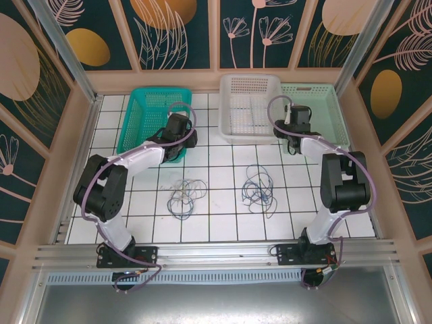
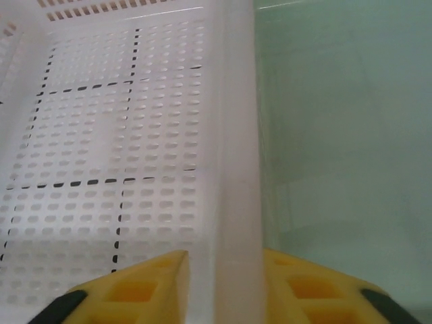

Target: Untangle the cables

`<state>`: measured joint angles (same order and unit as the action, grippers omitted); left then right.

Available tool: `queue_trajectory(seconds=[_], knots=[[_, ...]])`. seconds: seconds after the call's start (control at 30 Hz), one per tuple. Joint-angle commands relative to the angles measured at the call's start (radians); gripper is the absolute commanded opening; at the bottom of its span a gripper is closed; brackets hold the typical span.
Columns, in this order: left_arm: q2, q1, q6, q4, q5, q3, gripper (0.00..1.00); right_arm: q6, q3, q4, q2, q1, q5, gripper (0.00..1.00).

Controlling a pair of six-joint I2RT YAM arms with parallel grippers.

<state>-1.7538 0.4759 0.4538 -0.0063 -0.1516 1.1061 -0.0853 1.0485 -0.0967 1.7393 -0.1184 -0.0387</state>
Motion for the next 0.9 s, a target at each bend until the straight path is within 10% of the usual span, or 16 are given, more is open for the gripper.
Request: queue_trajectory(seconds=[0.0, 0.47, 0.87], knots=[[0.08, 0.0, 0.031, 0.042, 0.021, -0.039, 0.49, 0.043, 0.002, 0.013, -0.018, -0.043, 0.011, 0.24], [0.167, 0.0, 0.055, 0.06, 0.041, -0.127, 0.54, -0.078, -0.043, 0.095, -0.101, -0.141, -0.005, 0.18], [0.243, 0.143, -0.108, 0.123, 0.059, -0.189, 0.59, -0.162, -0.173, 0.118, -0.383, -0.151, 0.004, 0.68]])
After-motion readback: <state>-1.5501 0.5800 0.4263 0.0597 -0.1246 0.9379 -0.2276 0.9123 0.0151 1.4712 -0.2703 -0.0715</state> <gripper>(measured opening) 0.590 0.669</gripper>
